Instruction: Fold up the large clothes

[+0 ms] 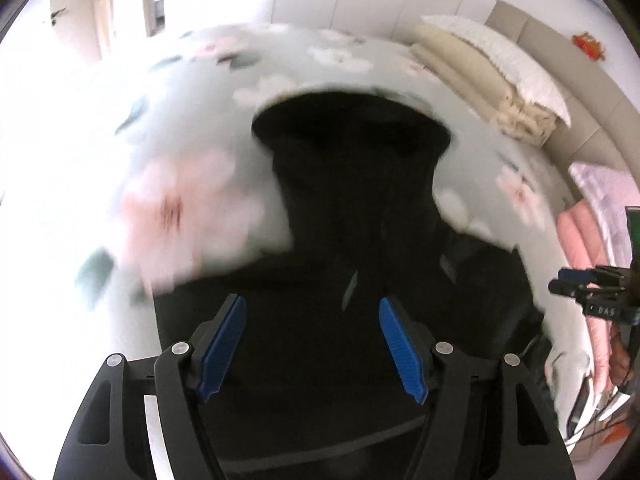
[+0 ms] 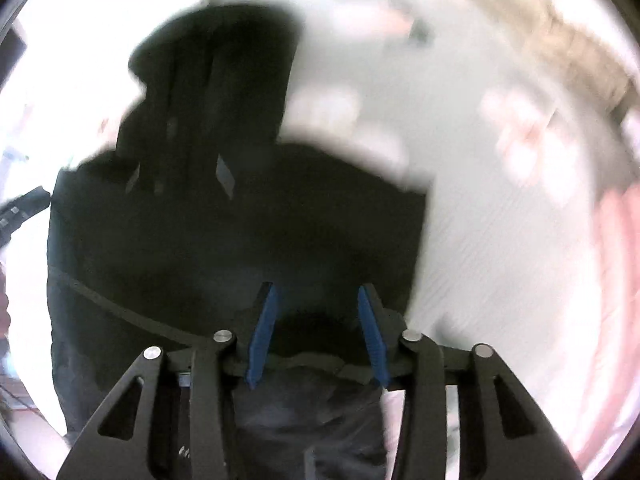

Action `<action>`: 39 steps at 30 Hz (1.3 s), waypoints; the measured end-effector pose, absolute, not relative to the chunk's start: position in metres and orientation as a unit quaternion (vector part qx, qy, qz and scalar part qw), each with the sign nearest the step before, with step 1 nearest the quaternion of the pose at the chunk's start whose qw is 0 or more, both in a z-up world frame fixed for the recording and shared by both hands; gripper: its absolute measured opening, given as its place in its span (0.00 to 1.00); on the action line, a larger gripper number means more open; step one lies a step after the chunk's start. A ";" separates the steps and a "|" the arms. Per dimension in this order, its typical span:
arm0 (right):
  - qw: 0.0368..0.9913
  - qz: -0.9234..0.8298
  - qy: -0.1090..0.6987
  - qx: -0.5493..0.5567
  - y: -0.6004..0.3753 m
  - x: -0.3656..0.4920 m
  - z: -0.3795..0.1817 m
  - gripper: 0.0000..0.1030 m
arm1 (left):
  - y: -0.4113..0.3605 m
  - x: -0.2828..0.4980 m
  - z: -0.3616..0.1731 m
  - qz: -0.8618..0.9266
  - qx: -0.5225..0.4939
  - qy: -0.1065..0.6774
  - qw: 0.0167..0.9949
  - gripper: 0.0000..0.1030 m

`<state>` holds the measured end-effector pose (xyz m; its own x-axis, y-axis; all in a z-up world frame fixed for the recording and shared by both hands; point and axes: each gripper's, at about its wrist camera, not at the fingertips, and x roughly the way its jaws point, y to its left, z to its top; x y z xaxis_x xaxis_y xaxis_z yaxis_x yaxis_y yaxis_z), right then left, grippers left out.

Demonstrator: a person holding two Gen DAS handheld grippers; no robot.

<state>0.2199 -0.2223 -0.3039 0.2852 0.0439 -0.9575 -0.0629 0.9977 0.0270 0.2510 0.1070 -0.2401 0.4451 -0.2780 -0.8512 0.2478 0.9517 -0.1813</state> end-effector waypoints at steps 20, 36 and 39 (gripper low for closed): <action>0.826 0.041 0.552 0.105 -0.192 0.464 -0.366 0.06 | 0.124 0.478 -0.349 -0.094 -0.127 0.538 0.828 0.10; 0.782 0.081 0.578 0.219 -0.250 0.439 -0.426 0.12 | 0.180 0.440 -0.396 -0.182 -0.244 0.577 0.758 0.41; 0.782 0.088 0.584 0.200 -0.257 0.430 -0.410 0.37 | 0.188 0.421 -0.373 -0.171 -0.167 0.573 0.784 0.55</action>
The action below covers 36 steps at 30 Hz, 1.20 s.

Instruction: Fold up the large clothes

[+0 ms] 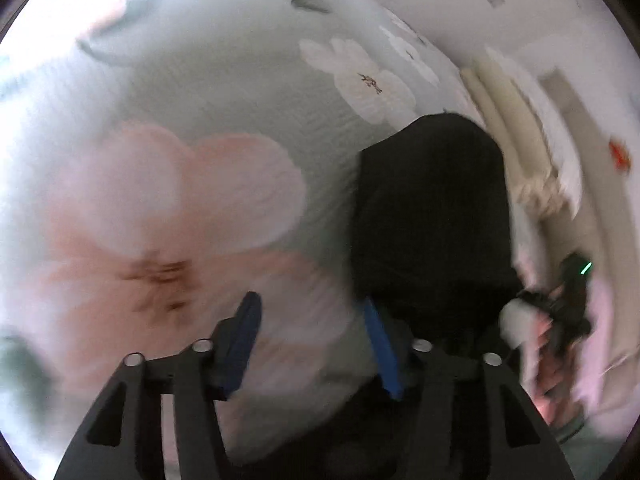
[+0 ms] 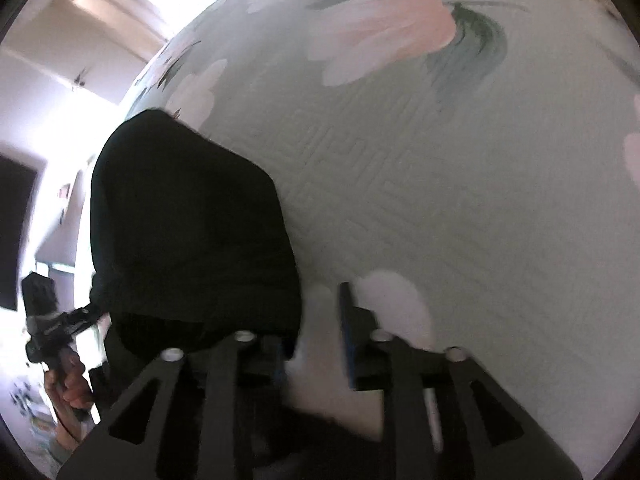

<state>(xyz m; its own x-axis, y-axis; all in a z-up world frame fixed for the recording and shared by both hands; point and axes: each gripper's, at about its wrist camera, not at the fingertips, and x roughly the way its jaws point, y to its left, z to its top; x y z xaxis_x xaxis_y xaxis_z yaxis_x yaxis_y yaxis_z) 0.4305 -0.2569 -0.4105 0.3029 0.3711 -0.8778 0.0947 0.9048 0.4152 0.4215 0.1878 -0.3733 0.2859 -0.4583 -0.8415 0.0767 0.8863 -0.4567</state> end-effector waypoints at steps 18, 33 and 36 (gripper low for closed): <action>0.814 0.115 0.565 0.062 -0.178 0.463 -0.357 0.45 | 0.062 0.467 -0.371 -0.207 -0.048 0.587 0.781 0.63; 0.788 0.163 0.587 0.086 -0.210 0.450 -0.390 0.50 | 0.073 0.445 -0.325 -0.220 -0.003 0.532 0.818 0.66; 0.798 0.178 0.560 0.131 -0.242 0.441 -0.370 0.65 | 0.093 0.452 -0.301 -0.225 -0.026 0.519 0.825 0.66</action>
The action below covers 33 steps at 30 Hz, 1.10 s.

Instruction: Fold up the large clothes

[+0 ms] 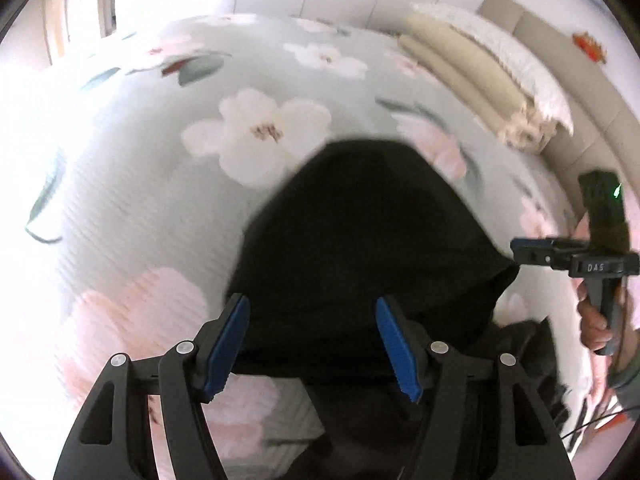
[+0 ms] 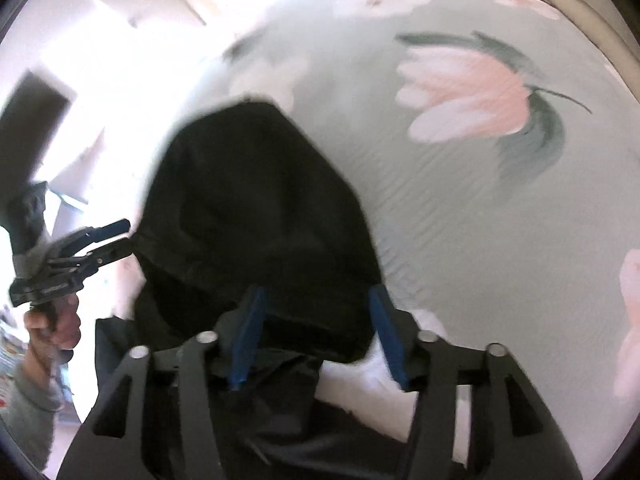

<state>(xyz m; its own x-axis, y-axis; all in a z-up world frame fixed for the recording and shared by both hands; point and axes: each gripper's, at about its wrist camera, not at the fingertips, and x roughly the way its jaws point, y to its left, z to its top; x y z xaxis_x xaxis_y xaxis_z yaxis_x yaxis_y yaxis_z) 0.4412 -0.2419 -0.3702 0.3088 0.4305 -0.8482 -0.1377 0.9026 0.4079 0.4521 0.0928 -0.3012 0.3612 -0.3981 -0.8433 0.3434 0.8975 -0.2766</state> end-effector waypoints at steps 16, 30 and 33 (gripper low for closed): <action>0.691 0.269 0.619 0.259 -0.230 0.480 -0.457 0.48 | 0.098 0.496 -0.388 -0.245 -0.168 0.591 0.750 0.57; 0.797 0.282 0.527 0.094 -0.178 0.385 -0.313 0.18 | 0.107 0.354 -0.224 -0.297 -0.084 0.448 0.839 0.20; 0.821 0.282 0.495 0.045 -0.167 0.329 -0.275 0.18 | 0.114 0.295 -0.190 -0.325 -0.069 0.421 0.844 0.20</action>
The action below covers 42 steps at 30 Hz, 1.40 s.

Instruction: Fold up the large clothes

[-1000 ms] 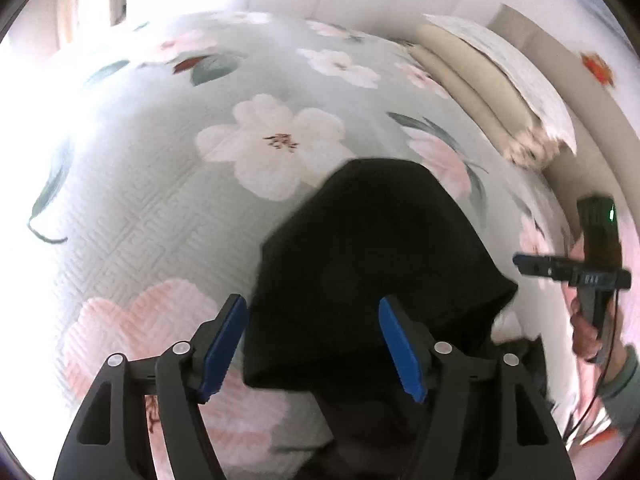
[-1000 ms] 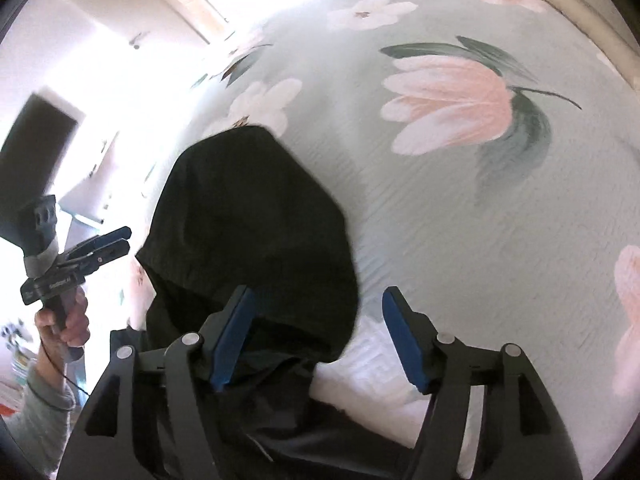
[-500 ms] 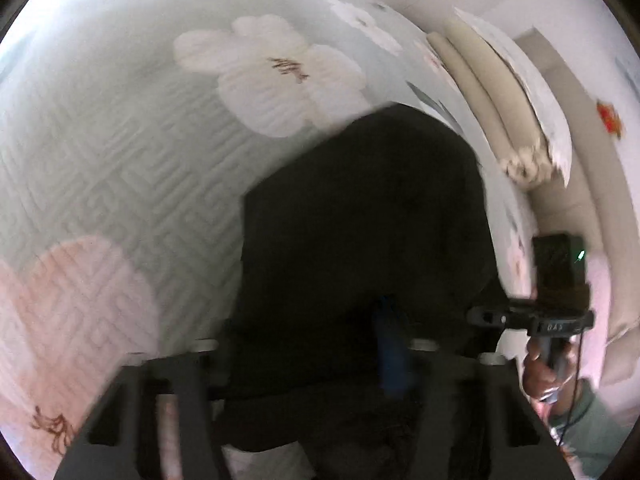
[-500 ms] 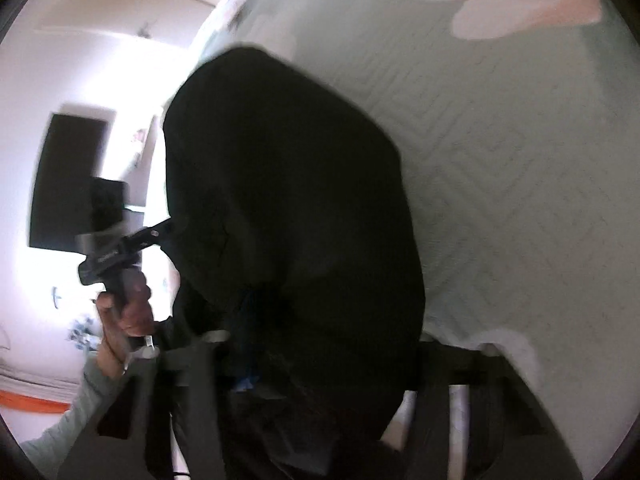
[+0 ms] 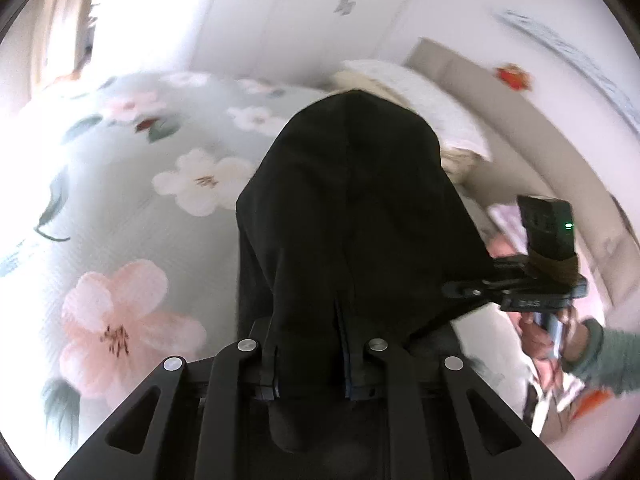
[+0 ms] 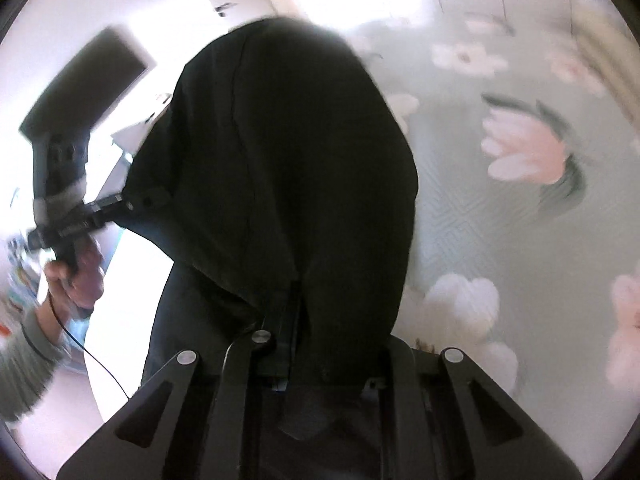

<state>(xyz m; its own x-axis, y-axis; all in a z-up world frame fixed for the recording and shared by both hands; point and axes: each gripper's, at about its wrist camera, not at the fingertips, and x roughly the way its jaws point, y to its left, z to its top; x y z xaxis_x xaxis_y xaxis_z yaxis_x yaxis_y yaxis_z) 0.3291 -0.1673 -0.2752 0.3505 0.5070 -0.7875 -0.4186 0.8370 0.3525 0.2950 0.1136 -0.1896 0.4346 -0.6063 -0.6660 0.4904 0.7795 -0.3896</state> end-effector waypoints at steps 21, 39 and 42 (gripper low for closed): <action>0.826 0.133 0.544 -0.067 -0.231 0.087 -0.267 0.33 | 0.168 0.066 -0.223 -0.230 -0.026 0.532 0.815 0.19; 0.762 0.212 0.611 -0.032 -0.102 0.110 -0.359 0.49 | 0.075 0.085 -0.342 -0.270 -0.027 0.620 0.736 0.25; 0.748 0.196 0.633 0.027 -0.118 0.093 -0.410 0.49 | 0.093 0.072 -0.362 -0.267 -0.106 0.619 0.731 0.24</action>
